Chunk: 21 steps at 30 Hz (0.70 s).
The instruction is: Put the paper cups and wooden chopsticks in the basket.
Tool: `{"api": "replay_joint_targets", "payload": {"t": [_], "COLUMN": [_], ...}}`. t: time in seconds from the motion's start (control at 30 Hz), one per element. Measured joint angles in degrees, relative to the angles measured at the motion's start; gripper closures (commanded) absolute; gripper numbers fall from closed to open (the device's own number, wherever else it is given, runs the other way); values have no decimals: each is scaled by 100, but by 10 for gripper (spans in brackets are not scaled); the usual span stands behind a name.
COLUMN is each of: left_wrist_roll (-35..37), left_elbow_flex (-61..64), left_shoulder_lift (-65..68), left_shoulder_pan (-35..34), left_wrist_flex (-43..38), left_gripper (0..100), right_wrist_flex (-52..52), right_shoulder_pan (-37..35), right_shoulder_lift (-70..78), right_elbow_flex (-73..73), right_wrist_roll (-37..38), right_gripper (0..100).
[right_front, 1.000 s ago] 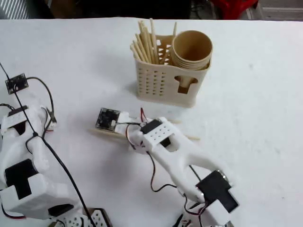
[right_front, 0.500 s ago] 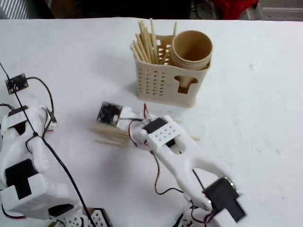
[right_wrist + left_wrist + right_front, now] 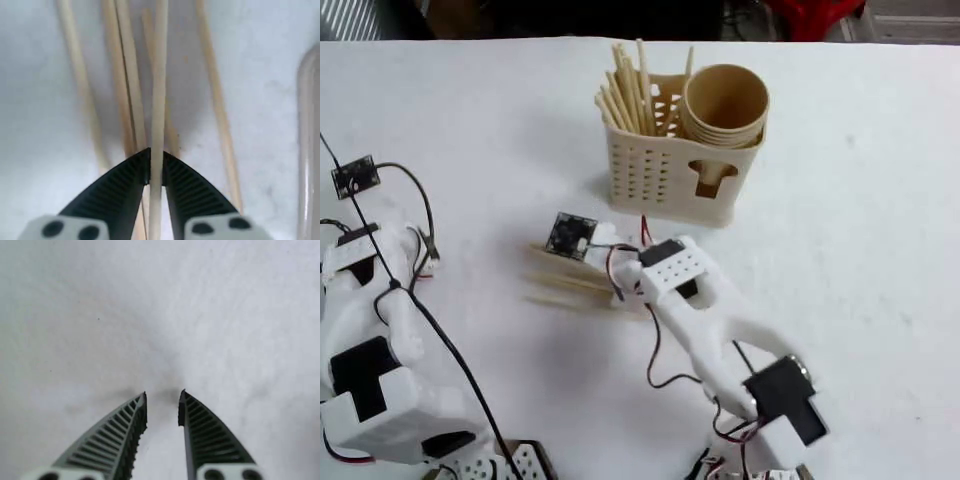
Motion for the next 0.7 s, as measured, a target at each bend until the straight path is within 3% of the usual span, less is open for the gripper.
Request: {"api": "replay_joint_targets", "payload": {"t": [0.1,0.37,0.7], "left_wrist_roll": [0,0,0], "left_elbow_flex": [0,0,0], "left_shoulder_lift": [0,0,0], "left_shoulder_pan": [0,0,0], "left_wrist_flex": [0,0,0], "left_gripper": [879,879,879], "right_wrist_flex": [299,633,97], "right_shoulder_pan": [-9,-9,-79], "right_shoulder_lift": [114,123,774], "right_elbow_flex": [-264,-747,-1407], "right_wrist_roll": [79,105,413], "right_gripper": [827,826,826]}}
